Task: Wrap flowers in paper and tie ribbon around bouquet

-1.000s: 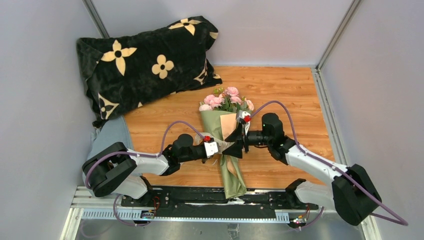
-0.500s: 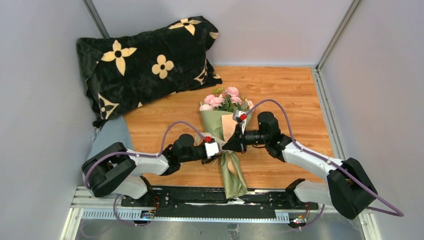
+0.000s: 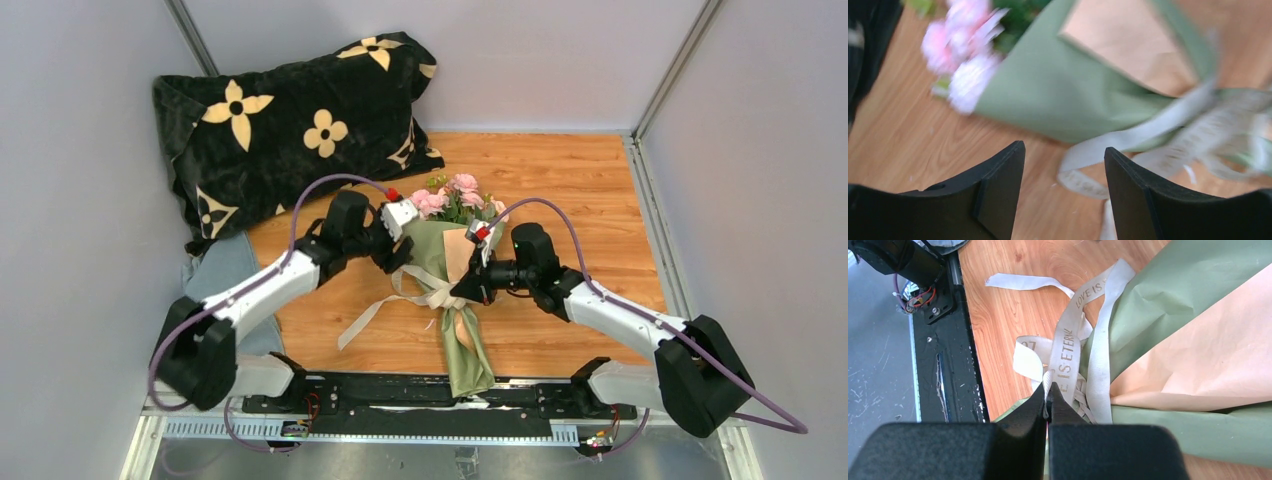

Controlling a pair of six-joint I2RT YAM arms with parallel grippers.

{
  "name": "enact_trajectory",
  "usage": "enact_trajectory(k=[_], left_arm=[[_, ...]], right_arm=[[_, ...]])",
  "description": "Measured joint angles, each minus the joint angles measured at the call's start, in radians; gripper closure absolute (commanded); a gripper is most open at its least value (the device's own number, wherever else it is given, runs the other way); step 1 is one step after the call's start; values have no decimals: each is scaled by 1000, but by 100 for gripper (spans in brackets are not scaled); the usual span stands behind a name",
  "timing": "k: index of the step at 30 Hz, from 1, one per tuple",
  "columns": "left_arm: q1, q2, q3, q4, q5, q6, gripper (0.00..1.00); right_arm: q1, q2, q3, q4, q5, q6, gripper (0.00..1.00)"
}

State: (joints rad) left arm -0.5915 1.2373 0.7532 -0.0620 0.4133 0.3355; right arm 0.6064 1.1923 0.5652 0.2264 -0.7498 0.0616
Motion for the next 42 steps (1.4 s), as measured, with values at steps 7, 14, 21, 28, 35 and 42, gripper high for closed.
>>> enact_trajectory(k=[7, 14, 21, 28, 35, 42], left_arm=[[123, 286, 119, -135, -5, 40, 35], [120, 389, 197, -241, 26, 327, 47], [104, 404, 198, -228, 20, 446, 84], [43, 383, 134, -216, 5, 532, 100], [44, 254, 77, -262, 11, 650, 76], [45, 282, 96, -306, -58, 838, 33]], right_arm=[[0, 0, 1, -20, 2, -30, 100], [0, 0, 16, -34, 1, -56, 100], [0, 0, 25, -66, 1, -71, 100], [0, 0, 41, -74, 1, -82, 100], [0, 0, 44, -85, 1, -86, 100], [0, -2, 51, -118, 1, -105, 100]])
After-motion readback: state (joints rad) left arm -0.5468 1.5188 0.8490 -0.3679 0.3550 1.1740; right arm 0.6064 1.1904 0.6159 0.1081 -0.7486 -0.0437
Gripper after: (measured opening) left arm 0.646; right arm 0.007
